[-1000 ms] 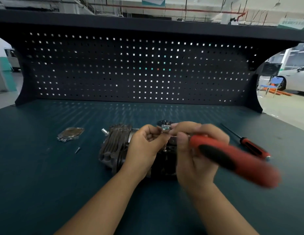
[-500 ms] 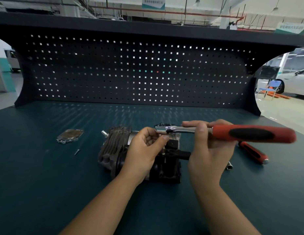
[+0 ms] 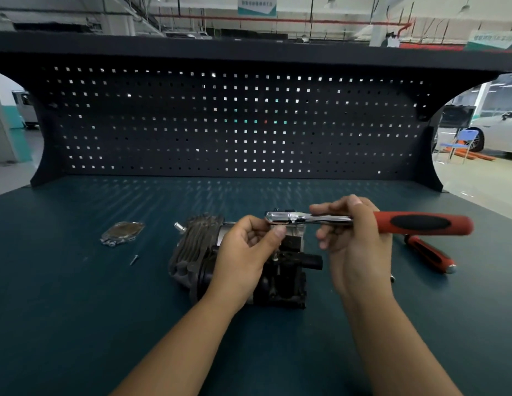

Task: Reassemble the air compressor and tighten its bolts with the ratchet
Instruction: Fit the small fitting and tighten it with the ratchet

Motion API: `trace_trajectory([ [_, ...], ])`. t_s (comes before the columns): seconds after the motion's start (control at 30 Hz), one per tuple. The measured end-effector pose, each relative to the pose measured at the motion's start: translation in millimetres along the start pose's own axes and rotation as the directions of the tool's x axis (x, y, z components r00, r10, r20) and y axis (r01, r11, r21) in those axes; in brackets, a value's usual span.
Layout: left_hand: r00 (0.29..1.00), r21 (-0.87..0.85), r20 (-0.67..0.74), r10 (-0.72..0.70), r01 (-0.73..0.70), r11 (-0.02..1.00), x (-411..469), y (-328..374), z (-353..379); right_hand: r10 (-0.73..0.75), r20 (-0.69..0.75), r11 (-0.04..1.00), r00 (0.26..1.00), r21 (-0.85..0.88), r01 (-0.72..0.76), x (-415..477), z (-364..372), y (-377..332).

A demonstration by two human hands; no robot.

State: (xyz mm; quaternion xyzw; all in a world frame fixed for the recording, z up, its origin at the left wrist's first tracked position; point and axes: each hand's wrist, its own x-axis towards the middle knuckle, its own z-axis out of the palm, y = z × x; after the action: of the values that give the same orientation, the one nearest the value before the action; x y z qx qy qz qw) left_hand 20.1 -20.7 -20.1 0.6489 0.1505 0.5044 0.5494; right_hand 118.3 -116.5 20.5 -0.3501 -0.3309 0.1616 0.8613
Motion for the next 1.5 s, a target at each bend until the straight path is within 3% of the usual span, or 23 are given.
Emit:
trace_trajectory([
  [0.17,0.999,0.094,-0.005,0.05,-0.049,0.994,-7,6,2,0.077,-0.136,0.944,0.988,0.33,-0.028,9,4,-11],
  [0.23,0.998,0.262,0.024,0.066,-0.07,0.962,-11,10,7,0.084,-0.164,0.924,0.983,0.382,-0.015,25,-1,-23],
  [0.3,0.995,0.499,0.074,0.067,-0.095,0.861,-18,10,10,0.114,-0.143,0.924,0.983,0.379,-0.052,41,-11,-30],
  [0.37,0.988,0.704,0.137,0.069,-0.146,0.695,-27,10,12,0.198,-0.114,0.914,0.974,0.38,-0.141,48,-25,-28],
  [0.4,0.984,0.757,0.164,0.071,-0.172,0.63,-30,10,11,0.252,-0.105,0.903,0.962,0.383,-0.195,49,-33,-24],
  [0.47,0.981,0.767,0.168,0.097,-0.192,0.612,-35,13,5,0.355,-0.086,0.864,0.931,0.411,-0.291,49,-50,-14],
  [0.6,0.951,0.793,-0.03,0.308,-0.164,0.586,-28,22,-38,0.451,-0.06,0.784,0.891,0.504,-0.363,48,-66,4],
  [0.73,0.933,0.842,-0.312,0.18,0.183,0.508,-6,13,-100,0.512,-0.045,0.733,0.858,0.544,-0.409,49,-74,11],
  [0.77,0.933,0.865,-0.333,0.133,0.247,0.437,-2,8,-115,0.511,-0.045,0.728,0.859,0.554,-0.404,49,-75,12],
  [0.83,0.944,0.923,-0.329,-0.019,0.325,0.204,2,-3,-141,0.493,-0.06,0.728,0.868,0.574,-0.374,47,-74,12],
  [0.93,0.921,0.939,-0.333,-0.202,0.306,-0.155,9,-14,-163,0.488,-0.082,0.722,0.869,0.597,-0.349,45,-72,12],
  [1.0,0.921,0.932,-0.32,-0.223,0.265,-0.247,14,-15,-164,0.502,-0.092,0.714,0.86,0.604,-0.353,47,-73,11],
  [1.17,0.935,0.947,-0.269,-0.231,0.213,-0.24,20,-18,-158,0.531,-0.077,0.697,0.844,0.606,-0.384,48,-74,10],
  [1.3,0.948,0.965,-0.255,-0.19,0.236,-0.115,23,-12,-155,0.539,-0.058,0.685,0.84,0.611,-0.397,48,-73,10],
  [1.4,0.978,0.972,-0.192,0.083,0.178,0.151,26,0,-145,0.541,-0.055,0.687,0.839,0.605,-0.403,49,-72,10],
  [1.5,0.935,0.894,-0.214,0.281,0.071,0.443,24,24,-113,0.545,-0.062,0.684,0.836,0.609,-0.401,49,-72,11],
])
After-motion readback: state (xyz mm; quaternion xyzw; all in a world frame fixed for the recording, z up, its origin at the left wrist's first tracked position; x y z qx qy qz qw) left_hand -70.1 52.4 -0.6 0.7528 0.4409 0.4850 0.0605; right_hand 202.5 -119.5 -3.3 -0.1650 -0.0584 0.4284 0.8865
